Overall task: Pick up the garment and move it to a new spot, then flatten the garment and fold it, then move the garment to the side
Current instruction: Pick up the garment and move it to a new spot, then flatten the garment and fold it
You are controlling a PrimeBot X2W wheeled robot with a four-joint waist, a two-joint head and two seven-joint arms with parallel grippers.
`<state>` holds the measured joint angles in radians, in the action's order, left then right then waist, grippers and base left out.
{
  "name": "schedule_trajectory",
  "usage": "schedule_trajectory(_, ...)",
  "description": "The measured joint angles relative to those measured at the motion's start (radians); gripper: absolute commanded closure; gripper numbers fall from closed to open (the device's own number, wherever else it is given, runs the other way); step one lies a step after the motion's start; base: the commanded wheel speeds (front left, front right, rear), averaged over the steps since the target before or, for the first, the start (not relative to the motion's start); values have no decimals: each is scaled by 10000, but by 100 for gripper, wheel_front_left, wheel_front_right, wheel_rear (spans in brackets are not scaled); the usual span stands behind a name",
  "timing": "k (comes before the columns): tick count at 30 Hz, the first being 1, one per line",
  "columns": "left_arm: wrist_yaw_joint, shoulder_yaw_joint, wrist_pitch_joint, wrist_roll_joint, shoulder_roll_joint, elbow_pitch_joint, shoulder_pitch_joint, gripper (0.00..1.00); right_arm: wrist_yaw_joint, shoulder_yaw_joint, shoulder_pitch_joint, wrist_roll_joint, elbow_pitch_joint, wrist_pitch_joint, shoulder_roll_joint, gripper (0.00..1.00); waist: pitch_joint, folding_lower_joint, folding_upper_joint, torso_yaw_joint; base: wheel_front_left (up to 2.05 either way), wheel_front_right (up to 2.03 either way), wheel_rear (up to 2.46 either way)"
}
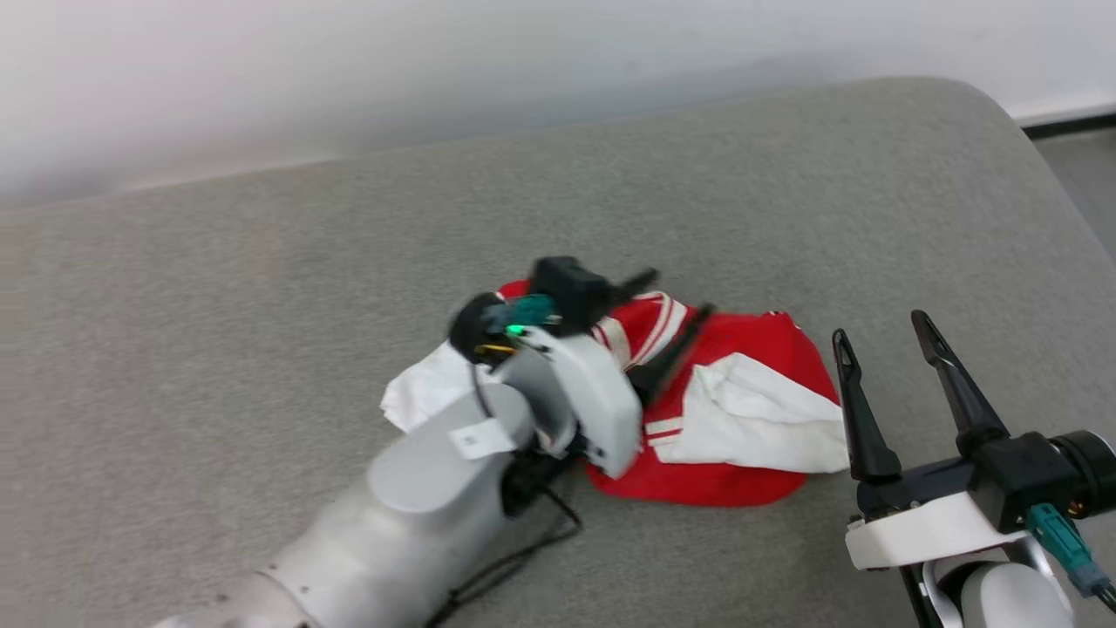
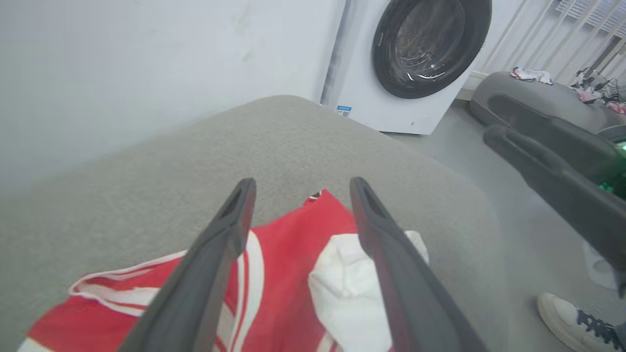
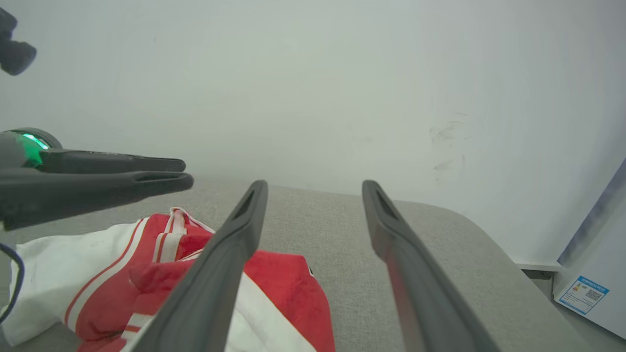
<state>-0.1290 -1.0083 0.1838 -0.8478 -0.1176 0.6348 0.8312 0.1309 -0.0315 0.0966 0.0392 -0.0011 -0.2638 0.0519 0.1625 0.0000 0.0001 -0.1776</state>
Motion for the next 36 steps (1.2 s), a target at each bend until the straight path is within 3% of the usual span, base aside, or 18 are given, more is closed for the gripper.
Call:
schedule_trajectory(6, 564, 802, 763, 926, -1262, -46, -111, 0, 0, 182, -257, 257, 50, 0, 0, 0, -416, 0, 0, 753, 0, 0, 0)
schedule_trajectory(12, 1492, 2909, 792, 2420, -2778, -2199, -2028, 0, 0, 267, -459, 345, 48, 0, 0, 0, -794, 0, 0, 1398, 0, 0, 0)
schedule_trajectory(15, 1722, 3858, 792, 2936, -3039, -3227, -3500, 0, 0, 244, -588, 359, 58, 0, -2, 0, -932, 0, 0, 1601, 0, 0, 0)
schedule_trajectory(19, 1921, 4939, 792, 3588, -2909, -4428, -5258, 0, 0, 180, -722, 359, 96, 0, -2, 0, -1061, 0, 0, 1732, 0, 0, 0)
schedule_trajectory(22, 1960, 5800, 792, 4138, -2290, -5386, -6760, 0, 0, 155, -847, 370, 132, 0, -2, 0, -1186, 0, 0, 1753, 0, 0, 0)
schedule_trajectory(36, 872, 7499, 792, 5776, -510, -6138, -8431, 0, 0, 117, -1029, 284, 134, 2, -2, 0, -1369, 0, 0, 1677, 0, 0, 0)
